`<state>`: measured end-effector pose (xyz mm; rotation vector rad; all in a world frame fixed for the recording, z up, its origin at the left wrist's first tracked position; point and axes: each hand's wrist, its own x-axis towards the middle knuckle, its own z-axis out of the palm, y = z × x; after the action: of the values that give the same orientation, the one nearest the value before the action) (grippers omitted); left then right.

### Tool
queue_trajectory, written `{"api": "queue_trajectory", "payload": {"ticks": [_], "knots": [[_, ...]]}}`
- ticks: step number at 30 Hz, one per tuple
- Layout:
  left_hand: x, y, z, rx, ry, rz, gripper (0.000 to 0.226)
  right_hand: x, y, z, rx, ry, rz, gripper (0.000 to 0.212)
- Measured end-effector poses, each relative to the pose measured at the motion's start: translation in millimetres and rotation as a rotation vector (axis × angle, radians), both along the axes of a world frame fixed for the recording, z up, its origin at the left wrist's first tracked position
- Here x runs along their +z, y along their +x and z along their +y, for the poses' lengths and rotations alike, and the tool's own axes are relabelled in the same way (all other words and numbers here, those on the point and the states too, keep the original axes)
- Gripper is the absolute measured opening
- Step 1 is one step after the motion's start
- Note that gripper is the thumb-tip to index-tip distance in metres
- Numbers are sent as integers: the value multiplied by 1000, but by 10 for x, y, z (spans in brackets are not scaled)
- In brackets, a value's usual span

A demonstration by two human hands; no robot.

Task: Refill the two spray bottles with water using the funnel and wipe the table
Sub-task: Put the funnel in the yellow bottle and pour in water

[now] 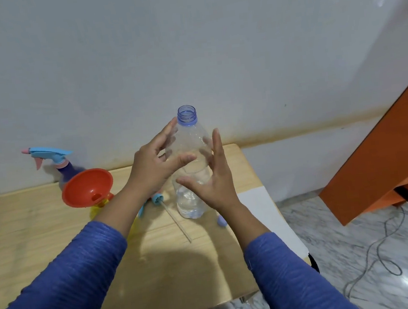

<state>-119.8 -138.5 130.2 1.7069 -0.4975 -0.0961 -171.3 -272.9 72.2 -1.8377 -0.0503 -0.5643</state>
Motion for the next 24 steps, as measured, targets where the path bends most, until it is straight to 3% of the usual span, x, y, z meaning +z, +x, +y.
{"api": "queue_trajectory", "payload": {"ticks": [4, 7, 11, 14, 18, 22, 24], "knots": [[-10, 23, 20, -4, 7, 11, 87, 36, 179, 84, -17, -10, -41, 117], [-28, 37, 56, 28, 44, 4, 90, 46, 278, 120, -41, -42, -100, 101], [-250, -131, 139, 271, 6, 12, 90, 130, 406, 178, 40, -143, -131, 94], [-478, -478, 268, 425, -93, 10, 68, 224, 492, 185, 145, -239, -116, 97], [-879, -937, 483, 586, -72, -78, 32, 347, 575, 170, 278, -338, -59, 100], [-1241, -969, 700, 917, 15, 12, 48, 487, 613, 209, 373, -524, -15, 101], [-1334, -834, 800, 969, 44, 58, 65, 563, 622, 231, 423, -621, 17, 101]]}}
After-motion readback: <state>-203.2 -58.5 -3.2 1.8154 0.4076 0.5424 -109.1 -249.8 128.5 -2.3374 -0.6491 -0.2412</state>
